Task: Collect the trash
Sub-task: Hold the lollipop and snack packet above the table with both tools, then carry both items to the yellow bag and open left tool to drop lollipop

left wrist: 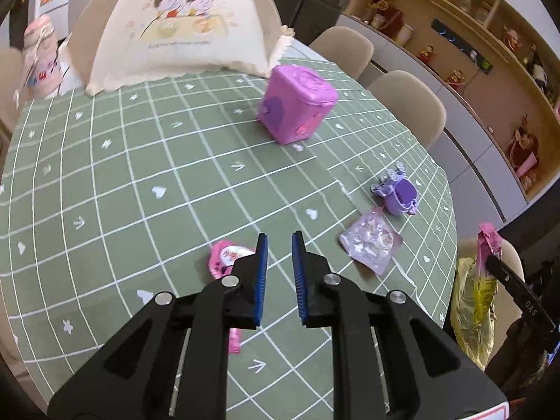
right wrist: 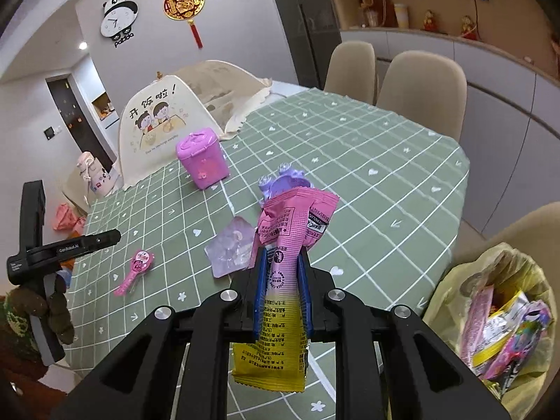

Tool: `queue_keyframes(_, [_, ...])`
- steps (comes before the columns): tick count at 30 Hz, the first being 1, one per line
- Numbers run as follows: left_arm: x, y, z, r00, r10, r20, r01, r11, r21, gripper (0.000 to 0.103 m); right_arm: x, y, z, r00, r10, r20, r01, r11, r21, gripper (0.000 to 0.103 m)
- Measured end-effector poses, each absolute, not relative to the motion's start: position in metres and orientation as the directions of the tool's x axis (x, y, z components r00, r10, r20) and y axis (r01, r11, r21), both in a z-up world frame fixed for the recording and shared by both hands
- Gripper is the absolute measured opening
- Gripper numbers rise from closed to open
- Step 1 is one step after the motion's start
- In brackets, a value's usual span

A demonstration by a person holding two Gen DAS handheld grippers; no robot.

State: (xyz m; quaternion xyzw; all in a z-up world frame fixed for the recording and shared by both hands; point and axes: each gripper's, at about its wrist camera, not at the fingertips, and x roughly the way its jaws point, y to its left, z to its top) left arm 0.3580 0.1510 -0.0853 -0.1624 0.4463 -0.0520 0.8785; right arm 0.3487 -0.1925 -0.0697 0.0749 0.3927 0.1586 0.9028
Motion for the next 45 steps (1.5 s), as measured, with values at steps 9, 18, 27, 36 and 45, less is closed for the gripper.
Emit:
queue_keyframes(9, [0.359, 0.163, -0.133, 0.515, -0.194, -0.835, -0.087, 0.957, -0.276, 0.06, 0.35, -0.161, -0.09, 0.557, 0.354, -0.751, -0.28, 0.932, 0.231, 0.017])
queue_keyframes(18, [0.375, 0.134, -0.148, 0.509, -0.072, -0.858, 0.013, 0.997, -0.076, 0.059, 0.338, -0.146, -0.101, 0.525, 0.306, -0.794, -0.271, 0.945, 0.185, 0.017])
queue_keyframes(27, [0.373, 0.145, -0.14, 0.529, -0.168, -0.832, 0.035, 0.984, -0.177, 0.047, 0.325, -0.15, -0.094, 0.558, 0.285, -0.78, -0.234, 0.955, 0.181, 0.017])
queue_keyframes(36, [0.377, 0.096, -0.071, 0.594, -0.314, -0.741, 0.179, 0.949, -0.258, 0.047, 0.314, -0.189, -0.065, 0.657, 0.23, -0.718, -0.159, 0.973, 0.165, 0.017])
queue_keyframes(45, [0.379, -0.069, -0.023, 0.471, -0.569, -0.674, 0.509, 0.799, -0.319, 0.047, 0.282, -0.297, -0.029, 0.775, 0.037, -0.631, 0.066, 0.988, 0.139, 0.017])
